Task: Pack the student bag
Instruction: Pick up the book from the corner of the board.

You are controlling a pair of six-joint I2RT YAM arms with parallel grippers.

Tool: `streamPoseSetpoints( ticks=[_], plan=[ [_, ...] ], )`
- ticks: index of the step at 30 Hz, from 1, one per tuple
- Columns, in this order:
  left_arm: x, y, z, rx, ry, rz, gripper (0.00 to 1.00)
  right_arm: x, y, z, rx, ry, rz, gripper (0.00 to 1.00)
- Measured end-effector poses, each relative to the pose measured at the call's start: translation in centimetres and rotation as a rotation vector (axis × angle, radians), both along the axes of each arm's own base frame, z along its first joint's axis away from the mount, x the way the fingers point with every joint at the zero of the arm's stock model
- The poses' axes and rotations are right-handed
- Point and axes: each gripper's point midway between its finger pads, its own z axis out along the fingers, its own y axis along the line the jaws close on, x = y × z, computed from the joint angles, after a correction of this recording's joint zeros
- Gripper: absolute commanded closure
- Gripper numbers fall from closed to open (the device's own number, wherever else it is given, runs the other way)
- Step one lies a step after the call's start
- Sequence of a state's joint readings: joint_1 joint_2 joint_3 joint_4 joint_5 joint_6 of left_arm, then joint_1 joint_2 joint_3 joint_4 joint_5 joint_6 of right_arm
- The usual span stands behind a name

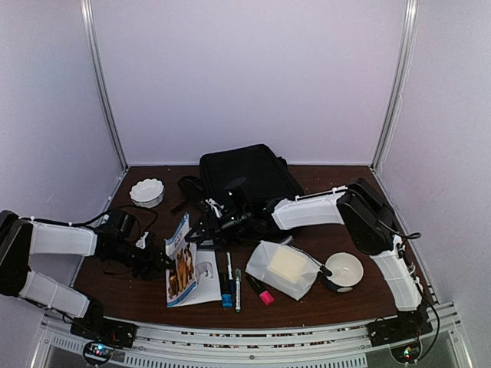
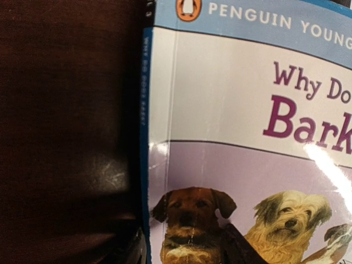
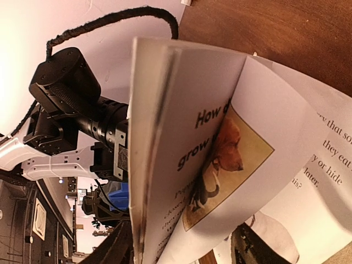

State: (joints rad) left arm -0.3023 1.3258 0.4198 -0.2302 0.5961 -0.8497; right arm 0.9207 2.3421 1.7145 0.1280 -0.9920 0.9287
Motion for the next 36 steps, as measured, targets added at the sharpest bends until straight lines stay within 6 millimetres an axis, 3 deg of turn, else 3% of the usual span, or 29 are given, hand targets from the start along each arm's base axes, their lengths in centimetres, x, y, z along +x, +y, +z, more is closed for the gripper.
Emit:
streamPoseSetpoints(
  ticks=[12,17,19,24,33,36],
  plan=[
    [0.0,0.0,0.0,0.003,-0.003,0.005,0.5,-0.8,-1.4,-1.7,-0.09,0.045,-0.031,0.46],
    [0.0,0.0,0.0,0.007,-0.007,0.004,0.47,-0.8,-1.6,-1.9,-0.103,0.038,-0.031,0.65],
    [0.2,0.0,0.2,0.006,-0.016,0.003,0.45,-0.7,-1.5,-1.7,-0.105,0.035,-0.032,0.77],
    [0.5,0.0,0.8,0.007,-0.075,0.009,0.38,0.1,-0.3,-1.0,-0.08,0.017,-0.028,1.0],
    [0.3,1.3,1.0,0.022,-0.177,0.092,0.38,0.4,-1.6,-2.7,-0.101,0.025,-0.02,1.0],
    [0.6,1.1,1.2,-0.001,-0.218,0.096,0.4,0.4,-2.1,-2.1,-0.092,0.017,-0.01,1.0]
  ],
)
